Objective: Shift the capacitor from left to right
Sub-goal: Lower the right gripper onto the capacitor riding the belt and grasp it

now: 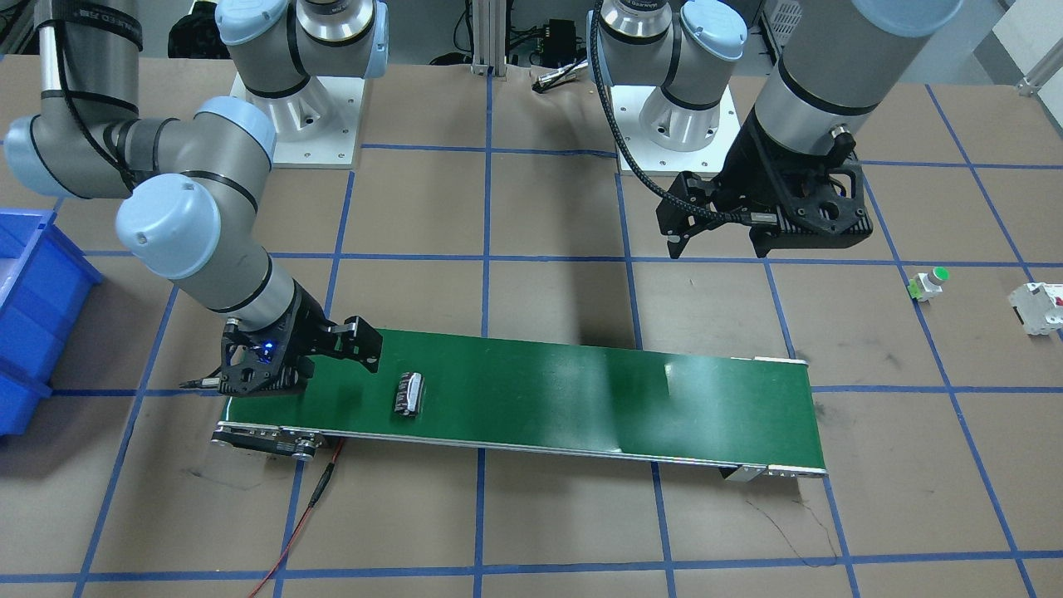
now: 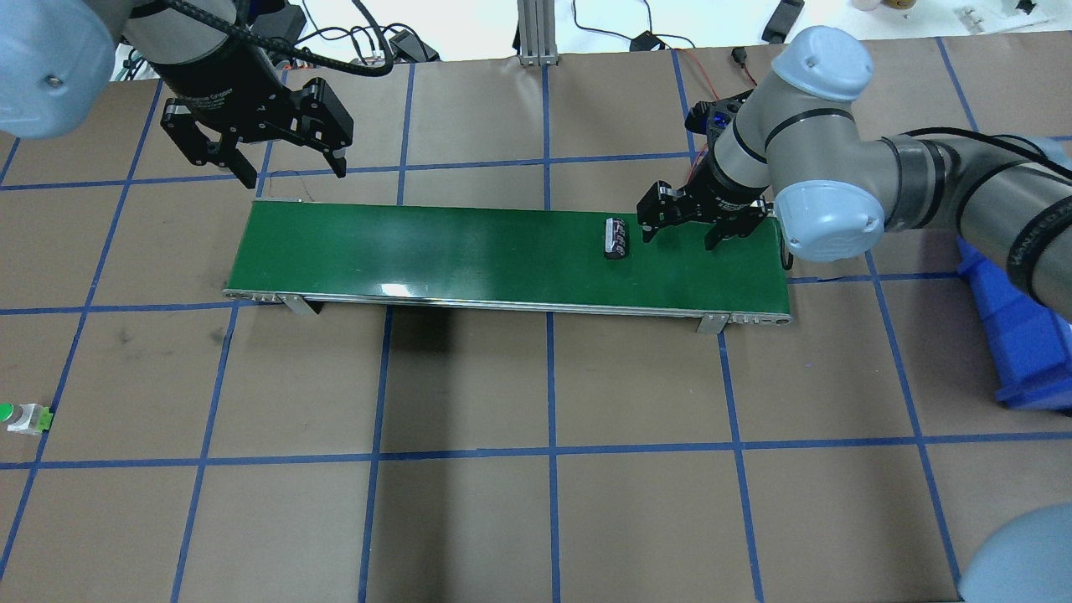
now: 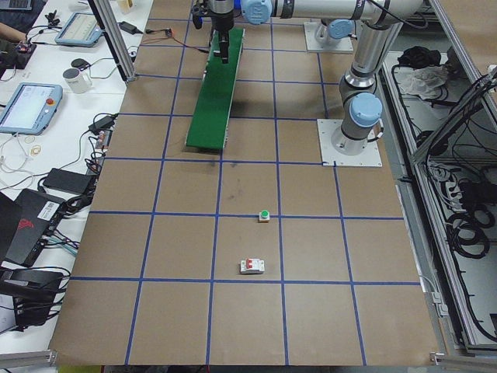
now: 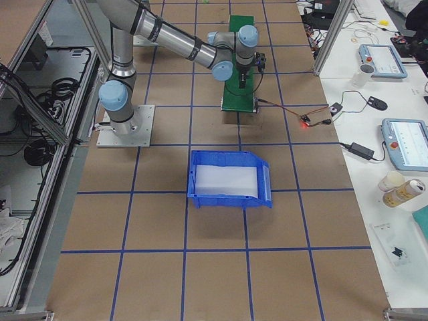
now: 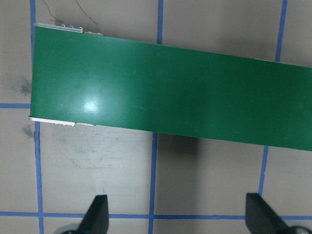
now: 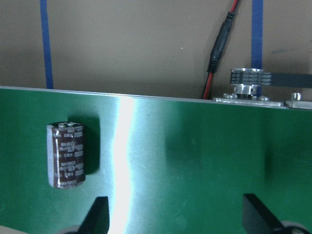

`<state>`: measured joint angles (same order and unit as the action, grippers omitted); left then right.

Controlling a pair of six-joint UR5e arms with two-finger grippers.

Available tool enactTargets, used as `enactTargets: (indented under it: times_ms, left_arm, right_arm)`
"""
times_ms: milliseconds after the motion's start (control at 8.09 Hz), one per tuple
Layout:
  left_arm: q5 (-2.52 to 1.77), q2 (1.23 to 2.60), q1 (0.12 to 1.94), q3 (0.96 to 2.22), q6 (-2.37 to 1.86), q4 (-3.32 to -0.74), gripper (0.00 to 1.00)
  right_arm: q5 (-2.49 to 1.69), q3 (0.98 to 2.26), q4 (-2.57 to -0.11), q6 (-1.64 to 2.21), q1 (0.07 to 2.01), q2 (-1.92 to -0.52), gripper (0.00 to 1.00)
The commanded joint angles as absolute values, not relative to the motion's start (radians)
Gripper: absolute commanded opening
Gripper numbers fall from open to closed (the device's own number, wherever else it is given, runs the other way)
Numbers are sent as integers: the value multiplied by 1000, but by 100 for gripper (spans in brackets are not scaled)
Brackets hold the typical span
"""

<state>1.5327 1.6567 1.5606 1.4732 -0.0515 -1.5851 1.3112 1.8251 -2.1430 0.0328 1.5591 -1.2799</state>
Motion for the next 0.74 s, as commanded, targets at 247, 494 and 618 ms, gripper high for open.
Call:
enactTargets:
  times_ms: [247, 494, 618]
  left_arm:
    - [1534, 1654, 1562, 1474, -48, -1572, 100]
    - [1534, 1655, 1562, 1476, -48, -1572, 100]
    - [1534, 1655, 1562, 1476, -48, -1572, 100]
  right_arm:
    - [1318, 1822, -2172, 112, 1600, -1244, 91]
    - [1391, 1821, -2169, 110, 1600, -1227, 74]
    - [1414, 1821, -2161, 101, 1600, -1227, 51]
